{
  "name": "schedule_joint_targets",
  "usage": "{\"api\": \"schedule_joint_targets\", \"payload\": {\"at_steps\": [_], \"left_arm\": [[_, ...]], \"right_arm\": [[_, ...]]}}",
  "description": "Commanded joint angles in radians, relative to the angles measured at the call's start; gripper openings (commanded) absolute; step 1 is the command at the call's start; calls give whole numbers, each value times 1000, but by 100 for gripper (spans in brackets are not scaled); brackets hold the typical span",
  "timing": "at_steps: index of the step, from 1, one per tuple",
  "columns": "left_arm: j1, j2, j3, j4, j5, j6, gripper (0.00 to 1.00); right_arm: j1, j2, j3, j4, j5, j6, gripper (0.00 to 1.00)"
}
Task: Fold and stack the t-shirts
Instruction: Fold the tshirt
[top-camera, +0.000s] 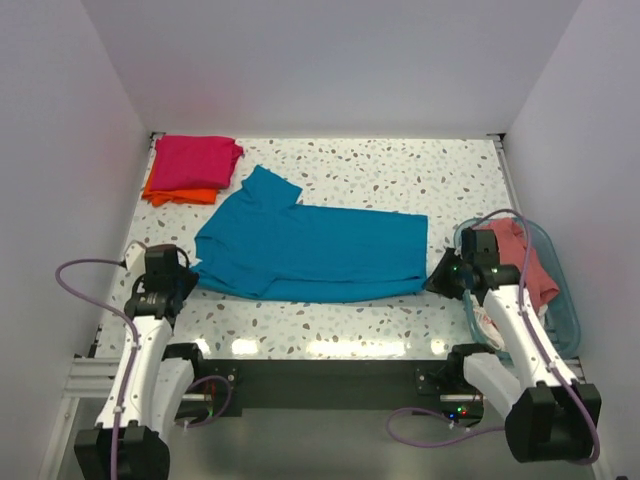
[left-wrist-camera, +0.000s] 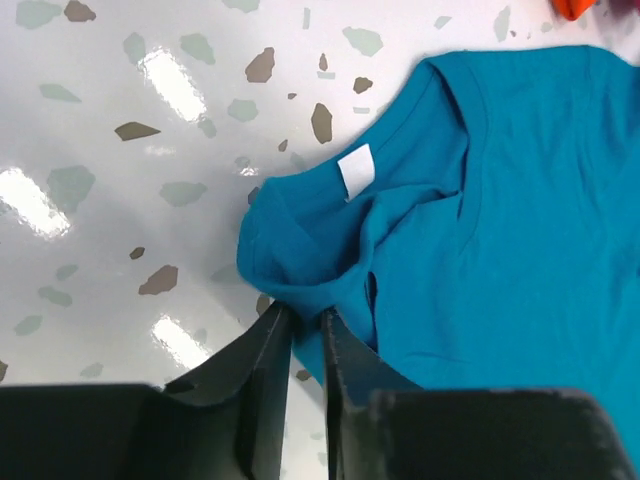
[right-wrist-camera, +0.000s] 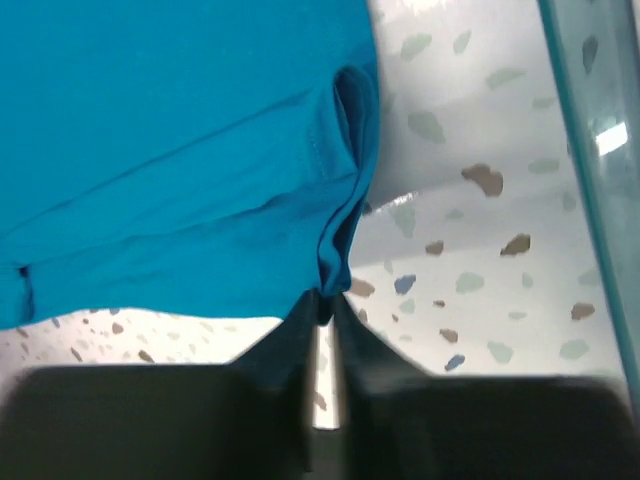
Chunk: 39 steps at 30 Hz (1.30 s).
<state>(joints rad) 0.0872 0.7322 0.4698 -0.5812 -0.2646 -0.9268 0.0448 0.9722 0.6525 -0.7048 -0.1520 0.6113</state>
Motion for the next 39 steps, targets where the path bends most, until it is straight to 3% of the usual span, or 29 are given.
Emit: {"api": "schedule_joint_targets", "payload": {"at_steps": [1, 3, 4, 5, 8, 14, 19, 29, 39], "left_arm": [[2, -71, 27, -52, 1, -53, 38], [3, -73, 61, -39, 11, -35, 62], [2, -56, 76, -31, 18, 8, 63], [3, -41, 105, -7, 28, 38, 63], [2, 1, 133, 3, 39, 101, 64], [-27, 9, 60, 132, 143, 158, 48], [-204, 47, 3, 127, -11, 71, 46], [-219, 205, 20, 150, -198, 16, 50], [-218, 366, 21, 233, -231, 11, 50]], "right_arm": [[-2, -75, -19, -62, -51, 36, 21], [-2, -86, 16, -68, -17, 13, 37], [-2, -76, 35, -68, 9, -22, 41], [0, -66, 56, -70, 18, -45, 45], [51, -26, 130, -62, 95, -87, 45], [277, 69, 174, 34, 265, -59, 41], [351, 177, 177, 109, 312, -58, 38], [374, 223, 142, 162, 338, -82, 37], [374, 229, 110, 174, 358, -88, 36]]}}
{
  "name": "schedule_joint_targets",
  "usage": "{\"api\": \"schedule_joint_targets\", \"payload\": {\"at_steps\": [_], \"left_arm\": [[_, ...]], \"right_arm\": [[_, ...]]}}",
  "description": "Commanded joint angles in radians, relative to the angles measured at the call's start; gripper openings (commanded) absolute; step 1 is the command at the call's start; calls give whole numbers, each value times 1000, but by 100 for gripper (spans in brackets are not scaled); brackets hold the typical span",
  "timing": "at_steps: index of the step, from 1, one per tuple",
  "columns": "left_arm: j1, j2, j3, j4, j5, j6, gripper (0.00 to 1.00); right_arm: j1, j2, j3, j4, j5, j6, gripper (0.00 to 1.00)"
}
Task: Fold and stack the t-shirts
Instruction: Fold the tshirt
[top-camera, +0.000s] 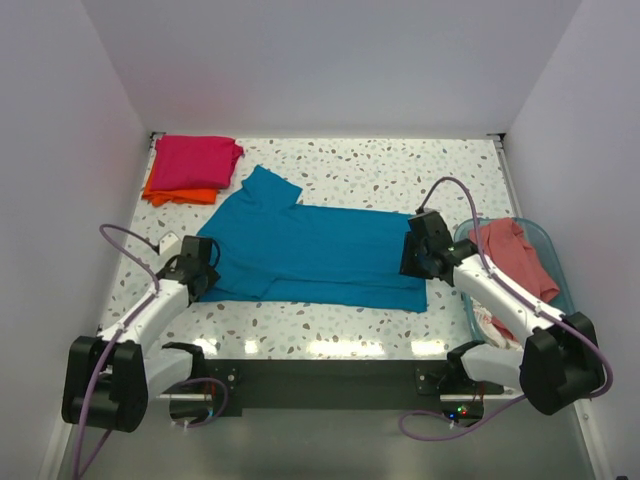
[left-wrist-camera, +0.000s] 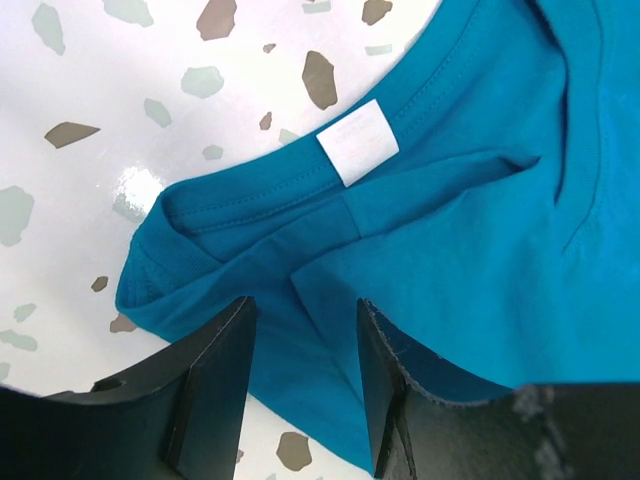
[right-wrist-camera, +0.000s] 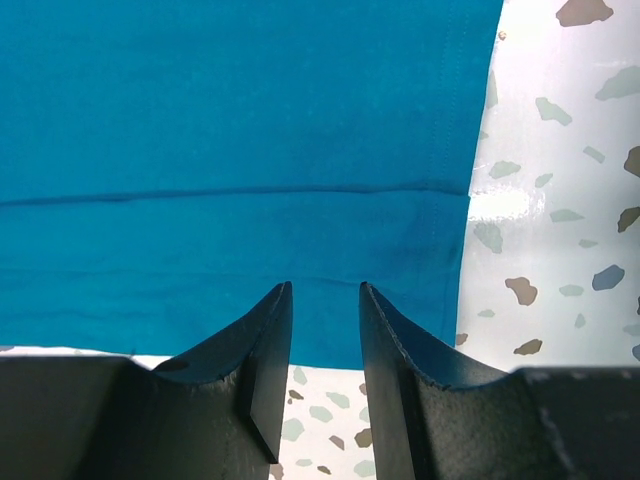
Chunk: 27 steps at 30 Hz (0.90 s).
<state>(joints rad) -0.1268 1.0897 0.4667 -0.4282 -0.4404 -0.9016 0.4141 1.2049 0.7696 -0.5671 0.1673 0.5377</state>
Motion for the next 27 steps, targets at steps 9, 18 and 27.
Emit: {"api": "schedule_joint_targets", "payload": {"at_steps": [9, 18, 27], "left_arm": [[-2, 65, 47, 131, -46, 6, 42], [0, 72, 44, 135, -35, 3, 27], [16, 68, 101, 157, 20, 41, 0]], "right_arm": [[5, -5, -13, 41, 40, -16, 35], [5, -2, -15, 39, 47, -16, 35], [5, 47, 16, 41, 67, -18, 35]]}}
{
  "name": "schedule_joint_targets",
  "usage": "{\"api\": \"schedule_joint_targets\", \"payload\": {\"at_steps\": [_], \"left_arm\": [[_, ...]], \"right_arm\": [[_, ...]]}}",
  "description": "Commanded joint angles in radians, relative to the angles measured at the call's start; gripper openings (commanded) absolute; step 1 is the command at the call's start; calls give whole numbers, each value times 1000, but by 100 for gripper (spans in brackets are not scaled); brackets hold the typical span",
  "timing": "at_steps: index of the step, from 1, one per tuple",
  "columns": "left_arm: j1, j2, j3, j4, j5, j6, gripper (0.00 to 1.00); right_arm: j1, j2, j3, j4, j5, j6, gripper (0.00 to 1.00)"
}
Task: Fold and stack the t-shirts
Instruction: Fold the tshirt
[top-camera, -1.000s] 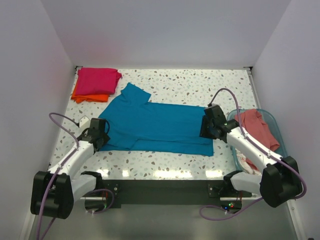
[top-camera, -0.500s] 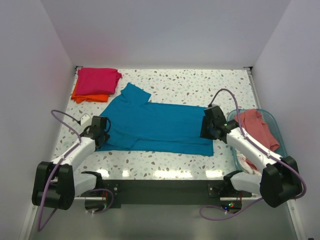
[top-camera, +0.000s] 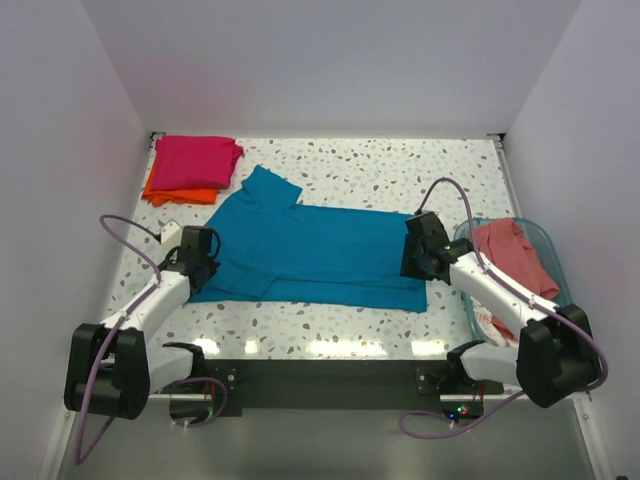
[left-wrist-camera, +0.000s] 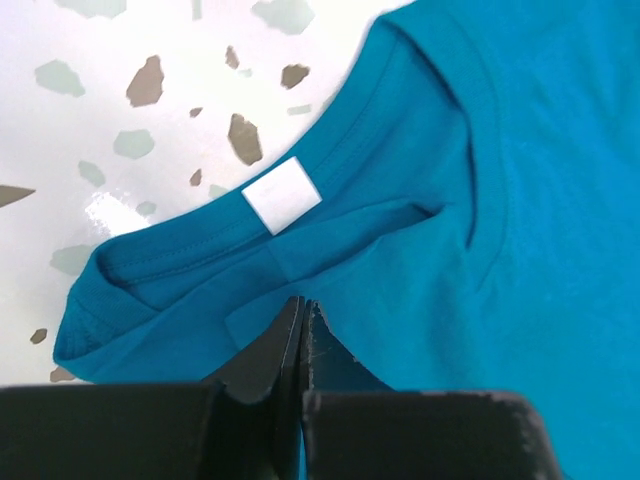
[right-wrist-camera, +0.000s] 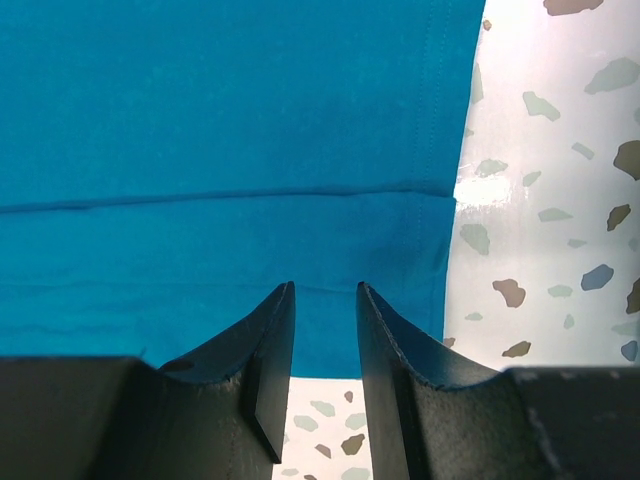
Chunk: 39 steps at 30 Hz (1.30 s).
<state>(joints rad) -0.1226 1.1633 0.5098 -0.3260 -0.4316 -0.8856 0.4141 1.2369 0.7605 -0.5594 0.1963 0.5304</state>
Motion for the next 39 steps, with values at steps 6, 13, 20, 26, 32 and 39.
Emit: {"api": "schedule_joint_targets", "payload": {"at_steps": [6, 13, 20, 26, 32, 39], "left_arm": [[23, -28, 53, -7, -32, 11, 25], [98, -25, -50, 68, 103, 20, 33], [123, -33, -85, 107, 133, 34, 33], [123, -19, -83, 137, 160, 47, 33], [123, -40, -68, 142, 182, 57, 9], [123, -63, -25, 133, 211, 71, 0]], "right_arm": [[5, 15, 22, 39, 23, -4, 35], [6, 10, 14, 44, 17, -3, 34], [5, 9, 5, 49, 17, -1, 34], [5, 6, -1, 47, 17, 0, 34], [5, 4, -1, 47, 15, 0, 34], [3, 30, 14, 50, 31, -7, 34]]}}
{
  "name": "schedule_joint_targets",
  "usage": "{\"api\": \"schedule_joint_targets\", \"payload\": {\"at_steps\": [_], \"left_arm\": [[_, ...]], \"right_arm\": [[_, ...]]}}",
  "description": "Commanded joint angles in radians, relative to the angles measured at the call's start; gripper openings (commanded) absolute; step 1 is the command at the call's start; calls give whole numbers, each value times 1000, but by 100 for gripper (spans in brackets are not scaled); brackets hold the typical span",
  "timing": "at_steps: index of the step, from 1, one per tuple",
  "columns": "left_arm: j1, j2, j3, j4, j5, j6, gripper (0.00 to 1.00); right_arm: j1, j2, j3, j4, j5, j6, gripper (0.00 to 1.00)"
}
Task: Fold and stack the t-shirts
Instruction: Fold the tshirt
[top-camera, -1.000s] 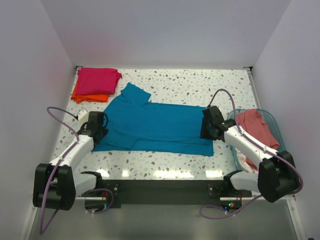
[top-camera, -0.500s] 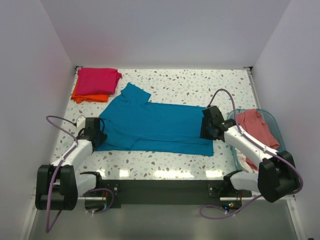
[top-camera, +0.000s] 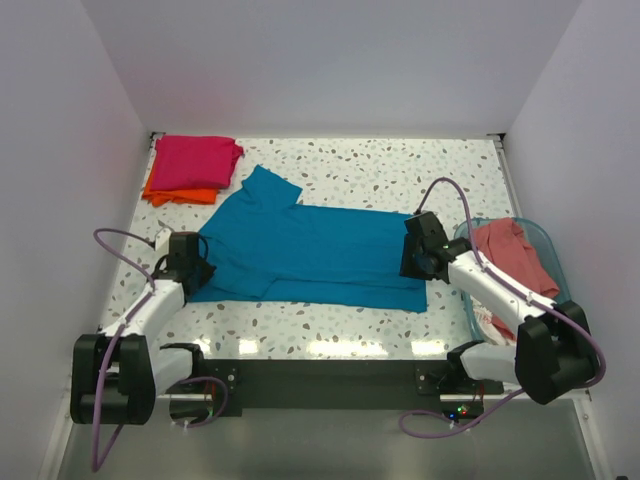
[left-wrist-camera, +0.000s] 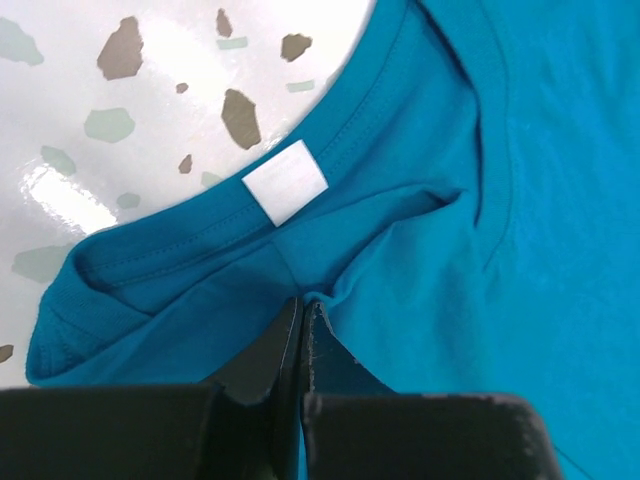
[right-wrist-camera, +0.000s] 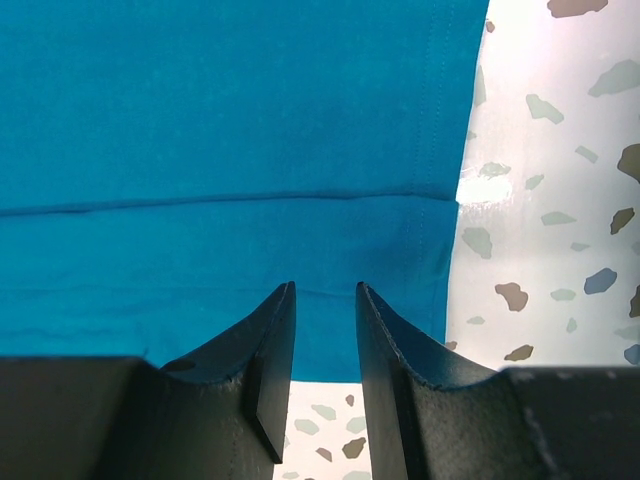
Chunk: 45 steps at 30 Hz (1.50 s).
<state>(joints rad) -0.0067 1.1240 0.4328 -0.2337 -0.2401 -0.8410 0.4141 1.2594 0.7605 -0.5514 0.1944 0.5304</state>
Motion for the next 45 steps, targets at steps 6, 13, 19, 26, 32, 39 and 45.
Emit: {"api": "schedule_joint_targets", "payload": {"at_steps": [6, 13, 19, 26, 32, 39, 45], "left_arm": [[7, -20, 106, 39, 59, 20, 0], [7, 26, 173, 45, 79, 3, 0], [7, 100, 227, 74, 99, -15, 0], [33, 178, 293, 117, 136, -30, 0], [33, 237, 317, 149, 163, -44, 0], [33, 284, 349, 183, 193, -55, 0], [33, 312, 388, 201, 208, -61, 0]], "right_arm": [[-3, 76, 51, 57, 46, -7, 35], [-18, 150, 86, 74, 42, -10, 37], [-41, 158, 91, 59, 56, -17, 41], [-47, 89, 42, 39, 57, 2, 42], [-47, 34, -10, 27, 37, 29, 43], [-47, 2, -46, 11, 27, 45, 45], [-47, 1, -62, 15, 19, 57, 46]]}}
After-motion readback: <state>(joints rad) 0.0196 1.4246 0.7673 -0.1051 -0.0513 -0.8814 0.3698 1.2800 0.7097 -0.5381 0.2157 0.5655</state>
